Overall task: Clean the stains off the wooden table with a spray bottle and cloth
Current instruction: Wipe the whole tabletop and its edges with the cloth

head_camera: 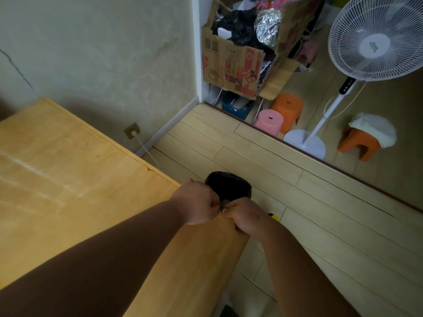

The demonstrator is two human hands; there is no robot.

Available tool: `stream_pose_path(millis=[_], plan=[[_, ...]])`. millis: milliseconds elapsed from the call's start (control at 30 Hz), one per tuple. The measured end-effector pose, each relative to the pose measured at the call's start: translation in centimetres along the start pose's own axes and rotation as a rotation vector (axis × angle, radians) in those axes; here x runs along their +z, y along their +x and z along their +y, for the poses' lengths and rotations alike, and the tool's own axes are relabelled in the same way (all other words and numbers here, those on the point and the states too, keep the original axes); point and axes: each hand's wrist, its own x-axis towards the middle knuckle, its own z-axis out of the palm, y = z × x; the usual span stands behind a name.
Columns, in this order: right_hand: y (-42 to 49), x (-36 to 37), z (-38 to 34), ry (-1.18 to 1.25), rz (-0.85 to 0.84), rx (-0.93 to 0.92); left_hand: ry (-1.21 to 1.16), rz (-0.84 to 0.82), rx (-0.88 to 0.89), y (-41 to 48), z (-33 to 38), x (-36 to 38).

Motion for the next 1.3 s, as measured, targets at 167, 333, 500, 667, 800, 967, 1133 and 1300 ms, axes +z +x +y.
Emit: stream_pose_path(millis=[167,333,500,667,800,967,1133,1300], plan=[[-0.5,-1.0,1.1,-0.014,-0.008,0.126,-0.071,-0.045,-0.001,0.4,1.8,-0.4],[-0.9,-3.4,0.4,-0.204,-0.100,0.265,-0.056,-0.012,-0.081,0.9,1.0,-0.2],[-0.7,-5.1,-1.4,-0.337,-0.080,0.259,0.039,0.127,-0.151,0.1,-0.2,-0.3],[1.6,-3.1,-3.6,-0.251,0.076,0.165,0.028,0.199,-0.289,-1.0,-2.1,-0.3],[2.8,0.6,-4.9,-0.324,-0.004,0.019,-0.070,0.330,-0.502,-2.5,-4.3,-0.3],[2.4,3.6,-5.9,-0.198,0.079,-0.167,-0.129,0.419,-0.688,-4.5,-7.5,0.3],[3.6,4.9,-7.1,-0.175,0.135,-0.240,-0.203,0.504,-0.790,-6.3,-9.7,0.4],[5.1,6.7,-9.4,-0.222,0.179,-0.297,-0.185,0.481,-0.866,-7.5,-11.6,0.4]])
